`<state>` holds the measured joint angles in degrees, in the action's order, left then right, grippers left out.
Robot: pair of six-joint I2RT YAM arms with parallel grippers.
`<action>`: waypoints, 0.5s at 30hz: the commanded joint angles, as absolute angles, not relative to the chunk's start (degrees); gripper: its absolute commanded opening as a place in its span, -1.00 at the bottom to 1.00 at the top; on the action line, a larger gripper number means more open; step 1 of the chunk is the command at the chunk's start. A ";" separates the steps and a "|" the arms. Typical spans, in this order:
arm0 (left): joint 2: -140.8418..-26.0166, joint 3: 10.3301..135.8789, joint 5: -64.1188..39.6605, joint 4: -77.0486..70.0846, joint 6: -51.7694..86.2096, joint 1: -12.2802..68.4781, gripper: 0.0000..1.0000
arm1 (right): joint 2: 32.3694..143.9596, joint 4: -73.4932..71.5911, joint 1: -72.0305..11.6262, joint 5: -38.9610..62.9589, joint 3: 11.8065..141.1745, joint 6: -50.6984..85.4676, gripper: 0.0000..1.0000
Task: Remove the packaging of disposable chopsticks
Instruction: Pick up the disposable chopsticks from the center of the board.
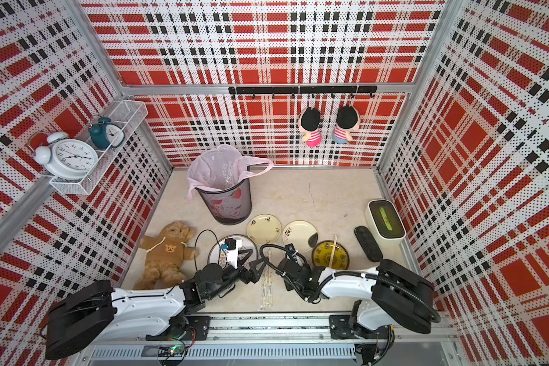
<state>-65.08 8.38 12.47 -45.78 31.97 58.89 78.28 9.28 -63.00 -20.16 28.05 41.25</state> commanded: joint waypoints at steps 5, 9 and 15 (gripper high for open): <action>-65.56 7.91 11.33 -48.47 32.17 58.62 0.96 | 75.20 8.13 -62.53 -16.47 26.58 39.15 -0.86; -66.89 7.92 10.10 -49.98 32.52 58.59 0.97 | 73.78 6.62 -61.82 -15.57 25.77 38.03 -0.89; -68.70 7.87 8.05 -54.18 33.05 58.62 1.00 | 69.61 2.44 -60.18 -14.11 22.96 36.47 -0.90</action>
<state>-67.99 8.38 9.91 -50.15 32.80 58.85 71.61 5.89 -61.14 -15.29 24.03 37.52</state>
